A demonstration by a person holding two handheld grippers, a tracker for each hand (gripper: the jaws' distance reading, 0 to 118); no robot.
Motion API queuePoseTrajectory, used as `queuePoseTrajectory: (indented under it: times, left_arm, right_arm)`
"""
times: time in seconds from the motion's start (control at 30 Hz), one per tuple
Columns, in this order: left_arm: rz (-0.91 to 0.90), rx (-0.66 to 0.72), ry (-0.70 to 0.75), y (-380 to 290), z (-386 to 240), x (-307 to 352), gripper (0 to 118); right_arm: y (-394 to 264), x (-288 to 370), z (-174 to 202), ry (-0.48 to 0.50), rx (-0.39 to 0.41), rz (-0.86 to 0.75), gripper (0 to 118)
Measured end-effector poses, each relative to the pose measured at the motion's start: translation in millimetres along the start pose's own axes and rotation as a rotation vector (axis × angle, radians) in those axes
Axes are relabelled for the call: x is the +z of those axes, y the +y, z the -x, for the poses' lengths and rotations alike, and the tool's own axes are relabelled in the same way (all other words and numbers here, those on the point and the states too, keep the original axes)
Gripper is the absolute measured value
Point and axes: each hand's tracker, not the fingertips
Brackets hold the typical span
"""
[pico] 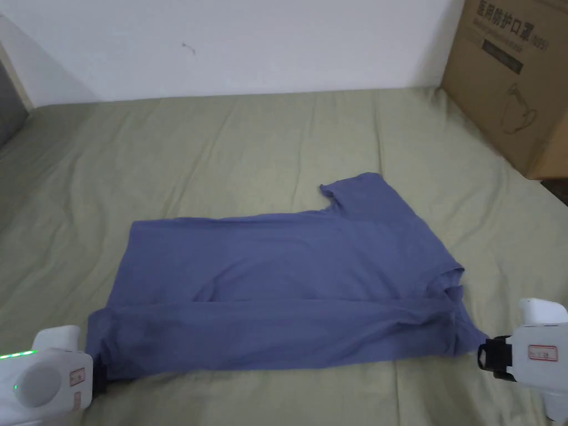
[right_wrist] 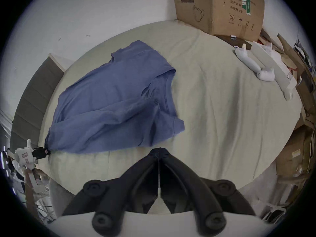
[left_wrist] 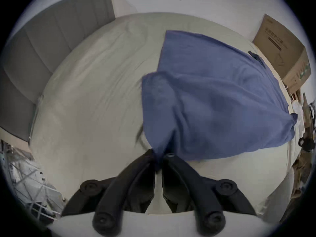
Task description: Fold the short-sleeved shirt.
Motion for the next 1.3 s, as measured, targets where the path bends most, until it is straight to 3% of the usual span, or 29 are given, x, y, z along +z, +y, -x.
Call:
queuePoseTrajectory:
  times: [0.03,0.07,0.1,0.13,0.23,0.27,0.3,0.37,0.43,0.47,0.67,0.87,0.97,1.07,1.13,1.2,1.23,1.27,1.3]
  left_arm:
    - [0.003,-0.002,0.0,3.5,-0.4,-0.7,6]
    - [0.007,-0.007,0.0,6.8,1.0,-2.8,6]
    - [0.019,-0.007,-0.003,8.2,1.7,-3.7,6]
    - [0.017,-0.005,-0.004,6.4,-0.3,-0.5,6]
    - [0.019,0.009,-0.021,9.6,4.7,2.5,6]
    - [0.019,0.009,-0.025,7.2,2.4,6.9,6]
    - [0.019,0.006,-0.025,7.9,2.4,8.9,6]
    - [0.011,-0.006,-0.016,11.8,5.2,13.6,6]
    - [0.008,-0.014,-0.018,13.3,5.0,18.9,6]
    - [0.001,-0.018,-0.015,15.5,6.0,21.2,6]
    - [-0.025,-0.03,-0.048,21.9,18.5,34.2,6]
    - [-0.006,-0.058,-0.033,-10.8,28.9,51.7,6]
    - [0.045,-0.029,-0.075,-49.1,39.8,44.1,6]
    - [0.132,-0.09,-0.049,-80.3,36.6,26.7,6]
    - [0.075,-0.061,-0.041,-83.5,36.8,27.5,11]
    - [0.092,0.033,-0.059,-70.1,40.6,35.5,46]
    - [0.068,0.051,-0.075,-64.9,45.3,39.1,74]
    - [0.055,0.055,-0.084,-58.7,49.7,41.8,98]
    - [0.054,0.068,-0.078,-53.3,52.2,45.6,101]
  right_arm:
    - [4.9,-8.3,-4.5,0.0,-0.005,-0.001,17]
    - [9.1,-12.5,-4.1,-0.007,-0.008,-0.006,55]
    - [14.5,-17.8,-4.0,-0.032,-0.016,-0.015,84]
    - [19.3,-23.3,-5.5,-0.044,-0.034,-0.03,92]
    - [32.0,-55.2,-9.7,-0.028,-0.122,0.001,91]
    - [33.8,-69.2,-11.8,-0.02,-0.134,0.04,78]
    - [30.8,-82.7,-10.3,-0.03,-0.143,0.082,53]
    - [25.9,-92.7,-1.0,-0.146,-0.024,0.083,44]
    - [31.5,-72.9,14.0,-0.127,0.01,0.042,14]
    - [33.5,-67.1,17.8,-0.134,0.027,0.02,12]
    - [36.9,-40.5,3.8,-0.078,-0.052,-0.014,9]
    - [15.4,14.7,0.2,-0.075,0.004,-0.039,9]
    - [-16.2,19.9,-10.9,-0.091,0.0,0.008,9]
    - [-49.4,1.5,-21.8,-0.084,-0.013,0.109,9]
    - [-56.0,-11.2,-33.2,-0.052,-0.11,0.118,15]
    - [-53.0,-8.6,-33.8,-0.088,-0.114,0.106,74]
    - [-46.0,-5.7,-32.9,-0.108,-0.097,0.101,95]
    - [-40.8,-0.3,-31.7,-0.104,-0.078,0.086,99]
    - [-32.9,9.5,-28.6,-0.095,-0.056,0.041,99]
